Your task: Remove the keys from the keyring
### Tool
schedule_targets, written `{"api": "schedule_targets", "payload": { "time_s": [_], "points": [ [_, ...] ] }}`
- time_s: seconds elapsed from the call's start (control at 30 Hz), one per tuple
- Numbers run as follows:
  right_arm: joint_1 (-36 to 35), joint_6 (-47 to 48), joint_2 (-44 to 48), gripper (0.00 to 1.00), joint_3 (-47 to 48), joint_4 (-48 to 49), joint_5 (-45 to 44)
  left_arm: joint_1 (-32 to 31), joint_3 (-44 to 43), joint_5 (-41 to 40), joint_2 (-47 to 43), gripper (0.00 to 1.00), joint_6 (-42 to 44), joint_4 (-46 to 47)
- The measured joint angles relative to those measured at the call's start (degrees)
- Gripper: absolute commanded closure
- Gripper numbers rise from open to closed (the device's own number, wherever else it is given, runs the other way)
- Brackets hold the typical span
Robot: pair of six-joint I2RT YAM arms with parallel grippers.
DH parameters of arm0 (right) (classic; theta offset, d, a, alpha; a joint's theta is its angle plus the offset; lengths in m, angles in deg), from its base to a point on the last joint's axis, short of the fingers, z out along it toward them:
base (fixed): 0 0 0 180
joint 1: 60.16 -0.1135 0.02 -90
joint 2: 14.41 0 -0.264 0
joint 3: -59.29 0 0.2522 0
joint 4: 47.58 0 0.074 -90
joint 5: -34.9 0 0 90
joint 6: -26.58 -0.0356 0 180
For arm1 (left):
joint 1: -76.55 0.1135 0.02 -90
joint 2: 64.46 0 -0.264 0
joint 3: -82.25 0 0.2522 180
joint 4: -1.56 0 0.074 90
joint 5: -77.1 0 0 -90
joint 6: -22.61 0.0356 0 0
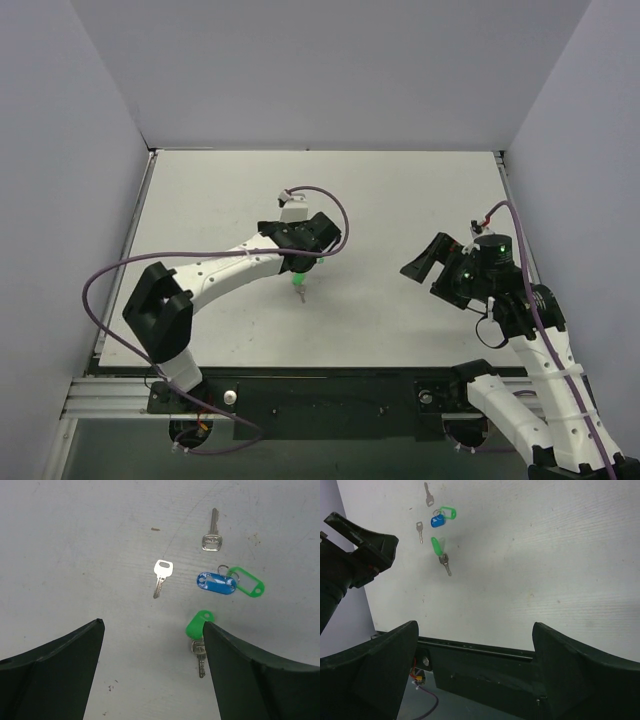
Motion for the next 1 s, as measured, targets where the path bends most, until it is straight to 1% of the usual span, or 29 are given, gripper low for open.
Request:
{"api": "schedule_targets", "payload": {
  "time_s": [0.17, 0.3, 0.43, 0.67, 0.77, 1.0],
  "points": [
    [-0.13, 0.90, -0.52, 0.09, 0.20, -1.81, -0.72, 0.02, -8.57, -0.48, 8.92, 0.10, -1.66, -4.33],
    [-0.15, 1.55, -0.76, 0.09, 1.01, -3.52, -1.20, -0.11, -13.29, -0.39, 15.19, 0.10, -1.88, -6.73],
    [-0.39, 2.36, -0.94, 0.11, 2.08, -4.22, -1.29, -0.22, -16.74, 0.15, 19.71, 0.11, -1.86, -8.63],
    [-0.52, 2.56, -1.77, 0.12, 2.14, -5.38, -0.85, -0.20, -26.86, 0.28, 27.34, 0.13, -1.09, -12.20],
    [-0.57, 2.54, -1.97, 0.12, 2.14, -5.84, -0.57, -0.20, -28.11, 0.48, 29.77, 0.17, -0.37, -12.61],
    [-0.57, 2.54, -1.79, 0.12, 2.14, -5.86, 0.04, -0.20, -28.52, 1.16, 32.52, 0.21, -0.37, -14.84]
  ]
}}
